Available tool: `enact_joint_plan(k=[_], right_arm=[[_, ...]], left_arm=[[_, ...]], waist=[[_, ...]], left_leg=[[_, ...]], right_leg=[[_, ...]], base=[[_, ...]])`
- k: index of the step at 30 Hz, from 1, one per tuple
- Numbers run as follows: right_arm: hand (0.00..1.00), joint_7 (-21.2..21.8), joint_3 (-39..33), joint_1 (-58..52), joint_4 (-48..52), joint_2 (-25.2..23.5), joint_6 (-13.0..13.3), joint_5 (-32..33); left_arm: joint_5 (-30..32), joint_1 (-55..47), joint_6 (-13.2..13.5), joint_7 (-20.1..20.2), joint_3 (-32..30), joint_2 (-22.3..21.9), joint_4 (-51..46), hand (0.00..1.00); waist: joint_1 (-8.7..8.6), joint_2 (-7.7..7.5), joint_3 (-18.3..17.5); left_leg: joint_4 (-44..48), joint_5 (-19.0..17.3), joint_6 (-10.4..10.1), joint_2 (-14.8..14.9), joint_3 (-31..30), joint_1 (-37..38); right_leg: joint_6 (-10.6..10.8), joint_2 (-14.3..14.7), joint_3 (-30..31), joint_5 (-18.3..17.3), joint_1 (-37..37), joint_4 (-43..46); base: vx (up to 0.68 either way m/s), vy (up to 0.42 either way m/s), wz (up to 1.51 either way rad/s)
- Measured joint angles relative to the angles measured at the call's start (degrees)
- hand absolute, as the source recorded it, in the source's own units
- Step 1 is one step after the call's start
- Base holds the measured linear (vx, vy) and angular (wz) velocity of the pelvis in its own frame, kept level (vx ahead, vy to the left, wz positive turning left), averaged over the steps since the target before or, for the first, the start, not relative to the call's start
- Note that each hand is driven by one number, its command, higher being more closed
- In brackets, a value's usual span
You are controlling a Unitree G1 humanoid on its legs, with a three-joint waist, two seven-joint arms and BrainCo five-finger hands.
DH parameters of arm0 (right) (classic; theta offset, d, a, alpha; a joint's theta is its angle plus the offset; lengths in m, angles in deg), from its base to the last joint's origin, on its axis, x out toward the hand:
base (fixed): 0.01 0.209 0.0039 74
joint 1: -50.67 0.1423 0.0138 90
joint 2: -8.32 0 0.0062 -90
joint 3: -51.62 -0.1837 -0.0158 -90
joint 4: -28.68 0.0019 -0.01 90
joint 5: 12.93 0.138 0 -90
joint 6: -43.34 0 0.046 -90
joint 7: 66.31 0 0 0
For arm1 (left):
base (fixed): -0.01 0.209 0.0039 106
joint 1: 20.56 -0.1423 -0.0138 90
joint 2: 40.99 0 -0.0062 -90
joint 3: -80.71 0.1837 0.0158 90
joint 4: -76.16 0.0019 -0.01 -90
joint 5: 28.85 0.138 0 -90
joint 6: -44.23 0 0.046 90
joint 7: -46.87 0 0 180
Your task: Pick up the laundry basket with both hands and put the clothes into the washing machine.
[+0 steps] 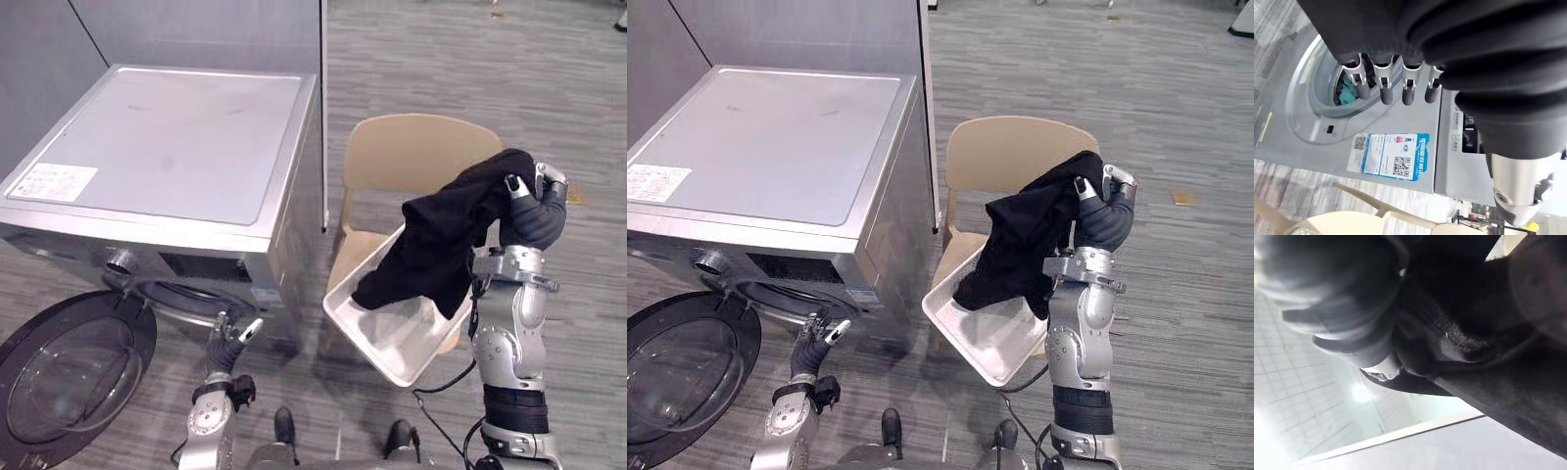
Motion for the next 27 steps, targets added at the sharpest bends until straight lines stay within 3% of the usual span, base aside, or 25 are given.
enact_joint_plan(k=[6, 9, 11, 13, 14, 15, 16, 17, 19, 20, 21, 22, 23, 25, 27], right_arm=[[1.00, 0.3, 1.7, -2.9, 1.5, 0.0, 0.0, -1.6], [1.00, 1.0, 2.6, -2.9, 1.6, -0.4, 0.0, -2.6], [1.00, 0.9, 2.7, -2.7, 1.6, -1.2, 0.0, -3.5], [1.00, 0.8, 3.1, -2.3, 1.6, -2.2, -0.1, -5.7], [1.00, 0.8, 3.2, -2.2, 1.6, -1.9, -0.3, -6.2], [1.00, 0.8, 2.9, -1.9, 1.6, -1.2, -0.6, -7.2], [1.00, 0.8, 2.4, -1.4, 1.8, -1.2, -0.6, -7.5], [1.00, -0.1, 1.8, -1.2, 2.0, -1.5, -0.2, -7.5], [1.00, -0.2, 2.8, 0.0, 1.9, -1.9, -0.1, -8.2], [1.00, -0.3, 3.1, 0.6, 2.0, -1.9, 0.2, -8.2], [1.00, -0.3, 3.6, 2.7, 1.9, -1.9, 0.2, -8.2], [1.00, -0.3, 3.8, 5.3, 1.4, -1.9, 0.6, -8.3], [1.00, -0.4, 3.8, 6.3, 1.0, -1.9, 0.7, -8.3], [1.00, -0.5, 3.6, 8.0, -1.0, -1.1, 1.3, -8.3], [1.00, -1.7, 3.5, 7.9, -4.3, 0.5, 0.6, -8.8]], left_arm=[[0.0, -1.9, 0.1, 0.0, 0.4, -0.8, 0.0, 0.00], [-0.1, -3.3, 0.2, 0.0, 0.3, -0.7, 0.0, 0.00], [-0.1, -2.9, 0.2, 0.1, 0.1, -0.4, 0.0, 0.00], [-0.1, -2.0, 0.1, 0.2, 0.0, 0.6, 0.1, 0.00], [-0.1, -1.5, 0.1, 0.2, 0.0, 0.7, 0.1, 0.00], [-0.1, -0.2, 0.1, 0.2, -0.2, 0.8, 0.2, 0.00], [0.0, 0.7, 0.2, 0.2, -0.6, 0.6, 0.5, 0.00], [0.0, 2.8, 0.3, 0.0, -1.6, 0.9, 0.8, 0.00], [-0.1, 2.6, 1.0, -0.4, -4.1, 1.9, 0.5, 0.00], [-0.1, 2.7, 1.0, -0.7, -4.5, 2.1, 0.5, 0.00], [-0.2, 2.8, 1.3, -1.7, -6.0, 2.0, 0.5, 0.00], [-0.3, 2.9, 1.4, -2.7, -6.5, 2.0, 0.5, 0.00], [-0.4, 2.8, 1.4, -2.7, -6.5, 1.8, 0.6, 0.00], [-1.0, 2.8, 1.2, -2.8, -6.1, -0.4, 1.5, 0.00], [-1.4, 1.0, 1.1, -2.7, -4.2, -2.5, 1.6, 0.00]], waist=[[0.06, -0.10, -0.9], [0.18, -0.63, -0.6], [0.37, -1.57, -0.3], [0.18, -2.02, 0.3], [0.15, -1.92, 0.5], [0.52, -0.51, 1.0], [0.59, 0.49, 1.7], [0.16, 1.14, 2.6], [1.32, -0.35, 2.8], [1.96, -1.13, 2.5], [3.67, -2.11, 2.0], [4.99, -2.30, 1.9], [5.11, -2.10, 2.0], [4.40, 0.52, 3.9], [4.61, 3.06, 5.3]], left_leg=[[-0.1, -0.4, -0.3, 0.2, 1.5, 2.0], [1.3, -1.2, 0.0, 0.5, 4.1, 0.7], [6.6, -3.7, 0.2, 1.1, 5.8, -3.5], [16.1, -8.7, 0.4, 2.8, 6.6, -9.2], [18.4, -9.8, 1.1, 3.1, 6.5, -10.3], [20.4, -10.9, 3.2, 4.0, 5.4, -12.1], [20.6, -11.6, 4.1, 5.4, 6.2, -12.0], [21.2, -11.2, 4.3, 5.6, 5.1, -11.3], [21.9, -10.8, 4.4, 4.0, 4.6, -10.4], [22.5, -10.8, 4.4, 3.8, 4.6, -10.8], [24.0, -10.7, 4.4, 3.8, 4.6, -12.7], [24.8, -9.8, 4.3, 3.9, 4.3, -15.2], [24.7, -8.9, 4.2, 3.7, 3.6, -16.4], [22.2, -4.6, 3.9, 3.5, -0.1, -17.4], [15.2, 2.8, 2.3, 4.3, -3.1, -15.7]], right_leg=[[0.0, 0.2, 1.6, 0.0, 0.8, 0.0], [-0.4, 0.1, 4.9, 0.4, -2.6, 1.7], [-0.6, -0.1, 7.3, 1.2, -6.3, 3.0], [-0.6, 0.2, 9.5, 1.9, -10.0, 5.1], [0.2, 0.2, 10.4, 2.6, -11.0, 6.3], [5.6, 1.1, 13.4, 7.5, -11.2, 4.3], [5.5, 1.5, 14.0, 5.2, -11.6, 8.1], [0.3, 1.2, 14.2, -4.9, -13.0, 24.9], [0.5, 1.0, 14.7, -13.1, -7.5, 33.4], [0.0, 1.2, 14.5, -14.6, -5.4, 31.9], [-0.5, 2.1, 12.3, -16.8, -2.1, 25.3], [-0.4, 3.0, 10.6, -17.1, -0.1, 18.5], [-0.4, 3.5, 9.8, -17.1, 0.7, 15.6], [-2.5, 6.2, 6.5, -15.6, 3.4, 10.0], [-4.5, 9.2, 3.2, -15.1, 4.2, 10.3]], base=[[-0.02, -0.003, -0.12], [-0.05, 0.021, -0.49], [-0.07, 0.018, -0.50], [-0.08, 0.000, -0.46], [-0.10, 0.068, -0.64], [-0.14, 0.107, -0.57], [-0.16, 0.141, -0.27], [-0.11, 0.099, 0.18], [-0.05, 0.050, 0.30], [-0.07, -0.028, 0.09], [-0.16, -0.105, 0.00], [-0.15, -0.104, 0.07], [-0.21, -0.153, 0.47], [-0.22, -0.155, 0.82], [-0.30, -0.163, 0.84]])
